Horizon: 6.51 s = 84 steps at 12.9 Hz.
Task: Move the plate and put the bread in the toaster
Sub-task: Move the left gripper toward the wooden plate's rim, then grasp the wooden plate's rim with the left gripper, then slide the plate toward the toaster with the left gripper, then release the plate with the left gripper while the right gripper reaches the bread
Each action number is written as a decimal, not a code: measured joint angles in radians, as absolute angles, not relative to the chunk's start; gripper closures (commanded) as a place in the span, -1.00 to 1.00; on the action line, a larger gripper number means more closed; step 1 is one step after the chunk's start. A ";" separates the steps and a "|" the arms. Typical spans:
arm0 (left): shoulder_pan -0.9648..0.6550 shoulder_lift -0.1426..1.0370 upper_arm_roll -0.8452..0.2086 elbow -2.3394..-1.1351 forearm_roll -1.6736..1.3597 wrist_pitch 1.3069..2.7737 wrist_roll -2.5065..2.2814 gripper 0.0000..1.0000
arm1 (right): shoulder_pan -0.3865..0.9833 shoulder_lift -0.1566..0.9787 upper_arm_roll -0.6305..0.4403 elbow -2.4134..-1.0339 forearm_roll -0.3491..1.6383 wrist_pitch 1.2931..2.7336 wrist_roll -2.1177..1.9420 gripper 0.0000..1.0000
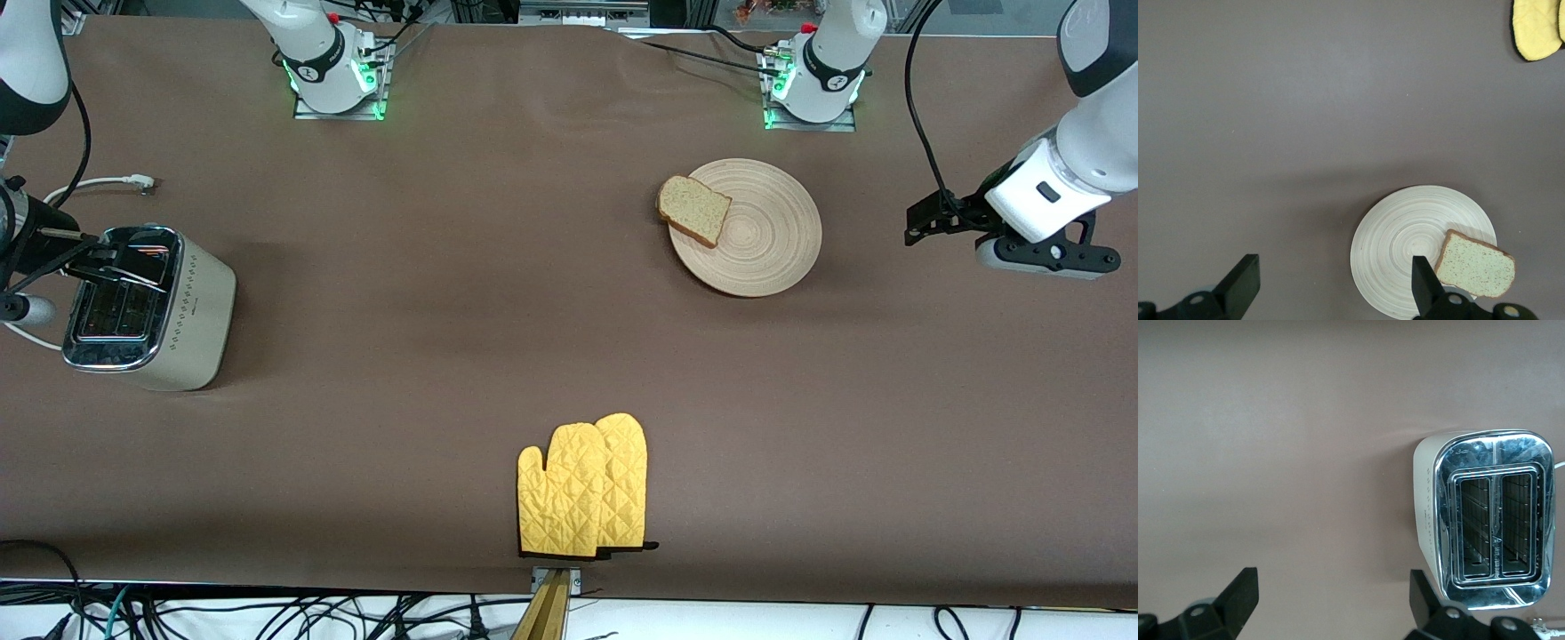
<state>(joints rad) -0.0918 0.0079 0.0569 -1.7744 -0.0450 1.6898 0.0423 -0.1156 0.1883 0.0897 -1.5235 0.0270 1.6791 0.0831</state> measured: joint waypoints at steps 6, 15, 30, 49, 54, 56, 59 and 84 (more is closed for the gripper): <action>-0.011 0.134 0.062 -1.775 -0.152 1.624 0.051 -1.00 | -0.116 0.189 0.090 -1.523 0.027 1.679 0.083 -1.00; 0.280 0.497 0.064 -1.786 -0.537 1.400 0.637 -1.00 | -0.115 0.189 0.090 -1.522 0.027 1.679 0.079 -1.00; 0.300 0.606 0.004 -2.101 -0.711 1.643 1.180 0.68 | -0.115 0.189 0.090 -1.522 0.010 1.679 0.072 -1.00; 0.176 0.630 -0.004 -2.051 -1.031 1.705 1.179 1.00 | -0.097 0.190 0.097 -1.521 -0.011 1.679 0.072 -1.00; -0.076 0.711 -0.009 -1.966 -1.366 1.834 1.142 1.00 | -0.097 0.211 0.098 -1.522 -0.011 1.678 0.072 -1.00; -0.186 0.728 -0.011 -1.947 -1.440 1.910 1.123 1.00 | -0.094 0.233 0.099 -1.523 -0.011 1.676 0.072 -1.00; -0.268 0.731 -0.011 -1.945 -1.485 1.994 1.100 -0.63 | -0.070 0.266 0.102 -1.524 0.005 1.676 0.072 -1.00; -0.147 0.166 -0.099 -1.817 -0.094 1.834 0.014 -1.00 | 0.380 0.675 0.108 -1.540 0.418 2.079 0.388 -1.00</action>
<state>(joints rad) -0.1470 0.1656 -0.0988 -1.8175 -0.0945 1.8342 0.0143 0.3801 0.6746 0.1075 -1.5396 0.4183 2.0791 0.3879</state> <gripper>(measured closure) 0.000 0.000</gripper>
